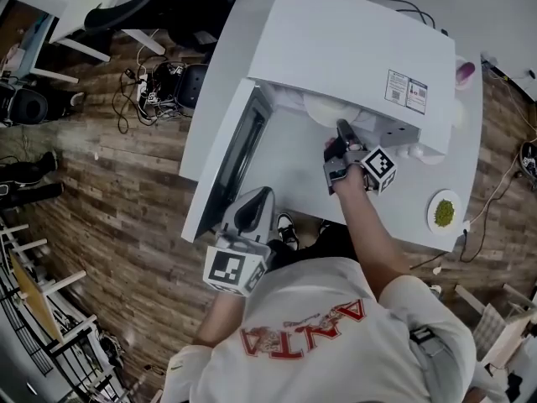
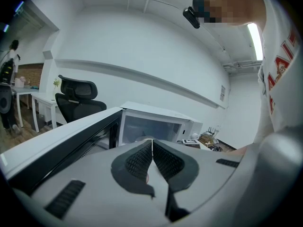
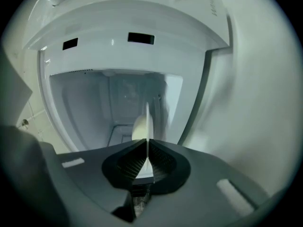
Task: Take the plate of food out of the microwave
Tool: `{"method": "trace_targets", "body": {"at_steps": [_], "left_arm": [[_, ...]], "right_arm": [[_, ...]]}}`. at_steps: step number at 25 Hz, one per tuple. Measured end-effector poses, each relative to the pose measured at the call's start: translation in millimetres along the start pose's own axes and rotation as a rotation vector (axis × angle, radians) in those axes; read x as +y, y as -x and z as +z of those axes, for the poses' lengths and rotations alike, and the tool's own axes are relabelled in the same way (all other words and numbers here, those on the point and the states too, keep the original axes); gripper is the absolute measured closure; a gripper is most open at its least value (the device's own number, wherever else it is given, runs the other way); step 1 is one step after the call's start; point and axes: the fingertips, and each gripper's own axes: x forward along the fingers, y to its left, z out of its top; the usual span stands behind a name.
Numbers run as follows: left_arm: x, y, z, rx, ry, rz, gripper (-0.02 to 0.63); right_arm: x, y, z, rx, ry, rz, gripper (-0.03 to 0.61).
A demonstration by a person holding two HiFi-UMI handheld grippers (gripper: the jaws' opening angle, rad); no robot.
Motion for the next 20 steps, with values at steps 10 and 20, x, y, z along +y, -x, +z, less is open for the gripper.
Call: {"method": "trace_targets", "body": {"at_steps": [10,20], "left_arm": [[-11.6,5.4,4.0,-0.024,-0.016,-0.071,0.6],[-39.8,10.1,11.3,-0.051,-0.063,-0.201,0.6]], "right_arm": [[22.8,34.2,-21.8,0.026,0.029,0.062,0.563],[23.4,123.9,-63.1,0.063,0.022,0.1,0.563]]}}
